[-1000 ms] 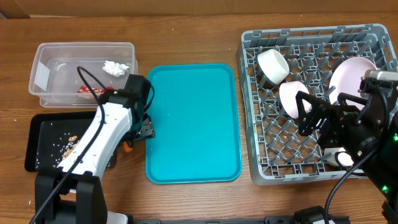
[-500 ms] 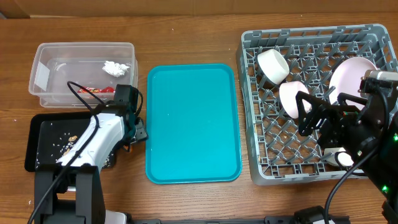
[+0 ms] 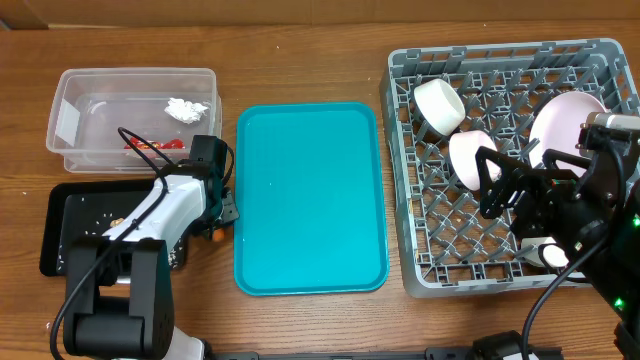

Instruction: Sort waste into correct bins and load items into the dishwasher

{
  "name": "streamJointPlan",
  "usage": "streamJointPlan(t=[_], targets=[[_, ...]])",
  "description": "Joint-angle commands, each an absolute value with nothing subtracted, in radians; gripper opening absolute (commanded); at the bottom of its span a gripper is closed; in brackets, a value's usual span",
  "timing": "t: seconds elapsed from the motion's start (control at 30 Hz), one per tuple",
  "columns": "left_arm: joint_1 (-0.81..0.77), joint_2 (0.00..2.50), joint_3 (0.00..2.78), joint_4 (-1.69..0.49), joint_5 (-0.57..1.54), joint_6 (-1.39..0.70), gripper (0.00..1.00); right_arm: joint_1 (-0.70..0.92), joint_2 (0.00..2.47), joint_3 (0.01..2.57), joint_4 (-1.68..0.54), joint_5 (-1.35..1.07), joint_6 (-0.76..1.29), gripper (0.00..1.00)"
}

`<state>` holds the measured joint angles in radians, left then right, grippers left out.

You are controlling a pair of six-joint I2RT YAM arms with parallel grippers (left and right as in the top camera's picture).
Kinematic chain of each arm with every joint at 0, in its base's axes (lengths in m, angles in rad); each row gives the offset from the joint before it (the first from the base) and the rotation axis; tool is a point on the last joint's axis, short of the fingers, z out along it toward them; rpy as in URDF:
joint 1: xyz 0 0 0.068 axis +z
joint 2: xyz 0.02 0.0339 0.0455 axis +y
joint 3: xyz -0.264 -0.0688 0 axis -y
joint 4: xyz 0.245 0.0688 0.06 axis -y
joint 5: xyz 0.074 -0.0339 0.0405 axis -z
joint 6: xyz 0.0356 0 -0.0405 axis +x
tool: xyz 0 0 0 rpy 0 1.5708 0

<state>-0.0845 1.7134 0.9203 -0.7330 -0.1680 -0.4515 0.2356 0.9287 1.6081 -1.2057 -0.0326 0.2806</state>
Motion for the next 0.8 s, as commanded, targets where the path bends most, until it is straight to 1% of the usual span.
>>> streamJointPlan(t=[0.0, 0.03, 0.1, 0.2, 0.53, 0.67, 0.77], targets=[[-0.078, 1.749, 0.950, -0.801, -0.183, -0.441, 0.15, 0.233, 0.927, 1.617, -1.203, -0.020, 0.282, 1.00], [-0.078, 1.748, 0.979, -0.834, -0.183, -0.441, 0.11, 0.233, 0.927, 1.617, -1.203, -0.020, 0.282, 1.00], [-0.078, 1.748, 1.043, -0.906, -0.183, -0.441, 0.06, 0.233, 0.927, 1.617, -1.203, -0.020, 0.282, 1.00], [-0.078, 1.748, 1.151, -1.021, -0.183, -0.441, 0.04, 0.233, 0.927, 1.617, -1.203, -0.020, 0.282, 1.00], [-0.070, 1.748, 1.374, -1.287, -0.224, -0.467, 0.04, 0.233, 0.927, 1.617, -1.203, -0.020, 0.282, 1.00], [-0.019, 1.748, 1.383, -1.362, -0.244, -0.516, 0.04, 0.233, 0.927, 1.617, -1.203, -0.020, 0.282, 1.00], [0.053, 1.748, 1.383, -1.422, -0.273, -0.558, 0.04, 0.233, 0.927, 1.617, -1.203, -0.020, 0.282, 1.00]])
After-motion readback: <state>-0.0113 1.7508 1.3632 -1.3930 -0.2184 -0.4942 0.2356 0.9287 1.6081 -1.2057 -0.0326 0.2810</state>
